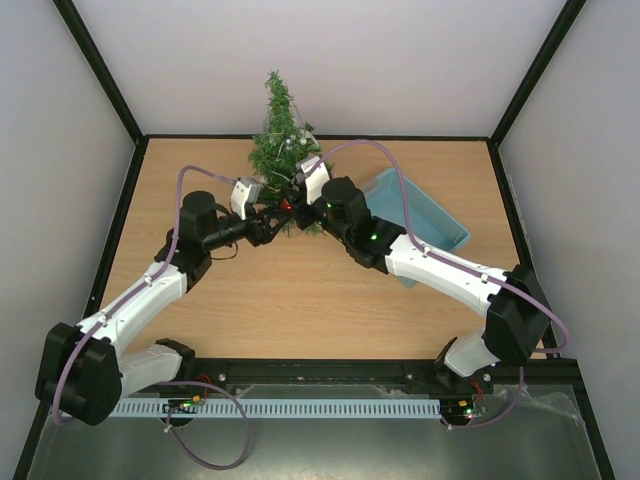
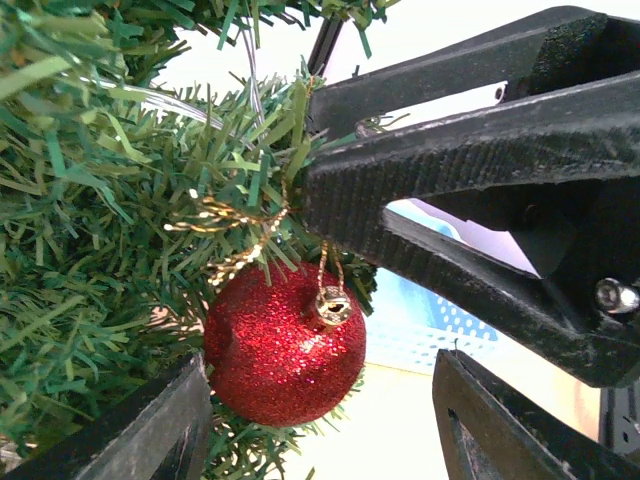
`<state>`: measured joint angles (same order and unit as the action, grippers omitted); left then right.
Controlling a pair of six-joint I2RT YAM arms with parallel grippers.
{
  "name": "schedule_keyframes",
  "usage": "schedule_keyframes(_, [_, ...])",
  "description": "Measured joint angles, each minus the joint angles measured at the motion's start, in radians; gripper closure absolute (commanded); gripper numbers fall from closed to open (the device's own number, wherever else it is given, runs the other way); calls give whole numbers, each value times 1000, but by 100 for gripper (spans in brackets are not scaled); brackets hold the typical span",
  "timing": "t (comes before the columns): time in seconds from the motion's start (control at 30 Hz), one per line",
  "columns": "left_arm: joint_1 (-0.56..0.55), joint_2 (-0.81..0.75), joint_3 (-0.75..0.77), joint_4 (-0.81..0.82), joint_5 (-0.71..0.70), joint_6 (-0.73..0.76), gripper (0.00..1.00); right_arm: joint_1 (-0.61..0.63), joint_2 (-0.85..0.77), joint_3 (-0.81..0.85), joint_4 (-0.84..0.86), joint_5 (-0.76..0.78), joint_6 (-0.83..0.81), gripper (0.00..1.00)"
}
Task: Decorate the small christmas tree
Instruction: Hang the decoration item on the Christmas tree.
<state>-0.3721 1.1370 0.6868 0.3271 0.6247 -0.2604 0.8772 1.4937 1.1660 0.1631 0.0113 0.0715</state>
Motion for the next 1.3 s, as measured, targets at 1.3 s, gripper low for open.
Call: schedule_keyframes(1.3, [-43, -14, -14, 69, 124, -9, 39, -1, 5, 0, 31, 4, 23, 64])
